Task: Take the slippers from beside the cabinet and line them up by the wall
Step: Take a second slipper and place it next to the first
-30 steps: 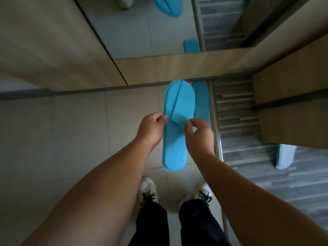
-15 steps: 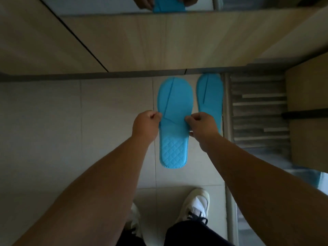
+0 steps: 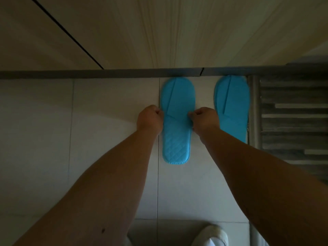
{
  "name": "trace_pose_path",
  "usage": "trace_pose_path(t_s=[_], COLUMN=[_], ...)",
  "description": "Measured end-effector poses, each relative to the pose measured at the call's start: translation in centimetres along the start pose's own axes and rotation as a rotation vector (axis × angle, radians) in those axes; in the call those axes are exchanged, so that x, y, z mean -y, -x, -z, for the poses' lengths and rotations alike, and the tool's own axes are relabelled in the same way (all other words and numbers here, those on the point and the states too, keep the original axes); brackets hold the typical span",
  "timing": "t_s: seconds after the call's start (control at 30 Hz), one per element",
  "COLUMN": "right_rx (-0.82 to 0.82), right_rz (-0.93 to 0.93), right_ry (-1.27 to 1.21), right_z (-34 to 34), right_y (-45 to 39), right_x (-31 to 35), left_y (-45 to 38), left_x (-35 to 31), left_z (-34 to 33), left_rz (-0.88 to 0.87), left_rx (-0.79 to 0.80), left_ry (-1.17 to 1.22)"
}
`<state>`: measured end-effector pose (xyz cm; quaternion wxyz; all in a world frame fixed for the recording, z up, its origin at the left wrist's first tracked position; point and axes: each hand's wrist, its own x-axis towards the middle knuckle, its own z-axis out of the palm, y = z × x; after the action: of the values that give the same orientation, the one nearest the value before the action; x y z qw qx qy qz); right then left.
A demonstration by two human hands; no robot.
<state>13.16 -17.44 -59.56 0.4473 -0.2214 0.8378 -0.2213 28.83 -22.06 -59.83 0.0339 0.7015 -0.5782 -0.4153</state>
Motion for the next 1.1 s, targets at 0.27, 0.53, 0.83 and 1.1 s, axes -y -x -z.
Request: trace_pose_path(t_s=[0.27, 0.53, 0.83, 1.1], right_rx=[-0.022, -0.003, 0.066, -0.07], right_rz=[0.035, 0.038, 0.101, 0.378], right_ry=[0.166, 0.281, 0.512, 0.735], right_z=[-0.1, -0.7, 1.6, 8.4], right_y=[-1.1, -1.3, 1.8, 14.8], right_x=[0.0, 0.4, 0.9, 1.8], left_y=[-0.7, -0.6, 3.7, 16.2], left_x=[-0.1, 0.1, -2.0, -5.3], left_z=[-0.8, -0.2, 1.7, 7.5], left_rz=[-0.012, -0.016, -0.142, -0.454], left_rx=[-0.024, -0.055, -0.039, 0.076], left_ry=[-0.032, -0.088, -0.377, -0.88])
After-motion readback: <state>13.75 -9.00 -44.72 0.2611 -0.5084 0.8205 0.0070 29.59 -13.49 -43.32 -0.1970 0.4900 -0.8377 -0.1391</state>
